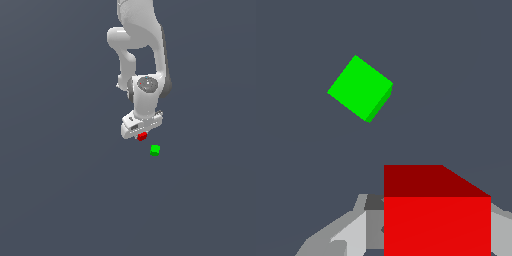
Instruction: Stack the red cube on top of the green cube.
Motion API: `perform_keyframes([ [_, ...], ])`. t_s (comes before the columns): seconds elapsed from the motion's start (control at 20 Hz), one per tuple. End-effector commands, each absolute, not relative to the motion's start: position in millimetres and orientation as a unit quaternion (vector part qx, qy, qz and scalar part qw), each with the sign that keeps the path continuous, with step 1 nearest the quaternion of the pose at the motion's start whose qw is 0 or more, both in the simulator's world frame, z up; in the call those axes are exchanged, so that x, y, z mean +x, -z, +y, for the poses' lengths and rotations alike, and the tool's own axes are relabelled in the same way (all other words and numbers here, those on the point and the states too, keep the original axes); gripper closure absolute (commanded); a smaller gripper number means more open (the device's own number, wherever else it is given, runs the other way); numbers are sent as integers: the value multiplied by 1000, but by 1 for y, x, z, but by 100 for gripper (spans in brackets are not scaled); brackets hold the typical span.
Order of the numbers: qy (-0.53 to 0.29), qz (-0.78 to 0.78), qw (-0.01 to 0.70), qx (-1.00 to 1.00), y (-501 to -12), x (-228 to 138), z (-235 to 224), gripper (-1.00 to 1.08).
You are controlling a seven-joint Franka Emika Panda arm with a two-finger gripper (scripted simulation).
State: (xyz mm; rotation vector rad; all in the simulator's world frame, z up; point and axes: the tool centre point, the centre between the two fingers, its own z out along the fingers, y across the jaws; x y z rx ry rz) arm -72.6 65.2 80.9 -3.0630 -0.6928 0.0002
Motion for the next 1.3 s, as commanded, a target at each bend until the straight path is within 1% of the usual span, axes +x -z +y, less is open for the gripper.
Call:
perform_keyframes([
  [0.0, 0, -220, 0, -975, -76, -59, 84, 108],
  [0.45, 0, -220, 0, -975, -64, -27, 125, 108],
  [0.9, 0, -220, 0, -975, -62, -18, 136, 108],
  [0.95, 0, -220, 0, -975, -62, -18, 136, -92],
  [1.25, 0, -220, 0, -975, -62, -18, 136, -92],
])
